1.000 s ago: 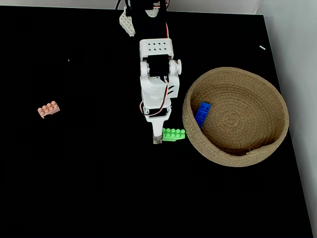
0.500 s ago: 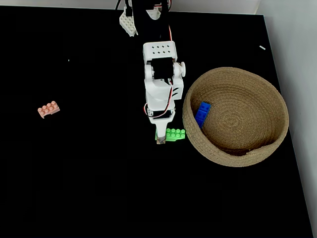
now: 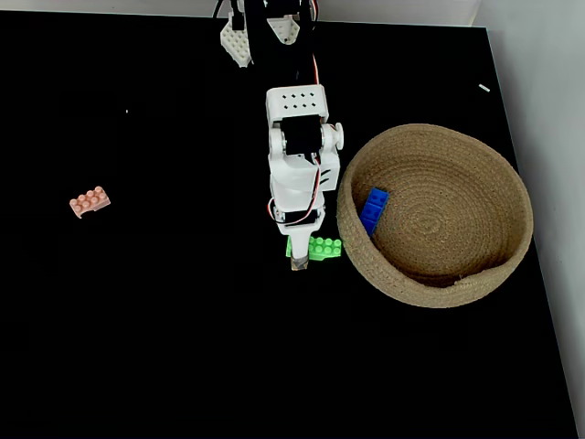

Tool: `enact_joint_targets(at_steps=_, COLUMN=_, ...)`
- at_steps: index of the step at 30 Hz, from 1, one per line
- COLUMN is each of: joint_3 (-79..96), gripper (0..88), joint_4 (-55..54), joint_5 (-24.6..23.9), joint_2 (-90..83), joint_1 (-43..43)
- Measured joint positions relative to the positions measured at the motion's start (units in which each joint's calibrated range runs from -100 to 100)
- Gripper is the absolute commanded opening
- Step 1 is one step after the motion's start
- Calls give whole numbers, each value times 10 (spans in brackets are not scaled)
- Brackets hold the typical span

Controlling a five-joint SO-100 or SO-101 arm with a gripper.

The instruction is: Place the lego blocks in the tray

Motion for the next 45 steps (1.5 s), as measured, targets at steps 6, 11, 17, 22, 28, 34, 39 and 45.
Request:
enact_joint_targets(at_steps=6, joint_3=-1, gripper=184, joint_4=-15, joint_5=0, joint_2=6, joint_1=-12)
enact_joint_targets(at_steps=11, joint_3=-4, gripper=90, joint_4=-26, joint_5=0, joint_2=6, joint_1=-21)
enact_joint_targets(at_steps=17, joint_3=-18, gripper=0, joint_4=-36, joint_5=2, joint_2=18, joint_1=-30)
enact_joint_targets(at_steps=22, joint_3=-20, gripper=0, joint_4=-32, joint_5=2, joint_2=20, joint_1=-32)
enact_joint_targets(at_steps=28, joint_3=-19, gripper=0, joint_4=22, joint_5=19, joint_2=-16, joint_1=-21)
enact_joint_targets(at_steps=34, joint_3=-49, gripper=0, joint_4=52, joint_5=69, joint_2=-120, joint_1=-15)
enact_joint_targets(at_steps=39, joint_3=-82, gripper=0, joint_4=50, joint_5=113, joint_2=-165, joint_1=-64)
enact_joint_targets(at_steps=45, joint_3=-87, gripper=0, joint_4=6, joint_5=138, joint_2=-169, joint_1=-154)
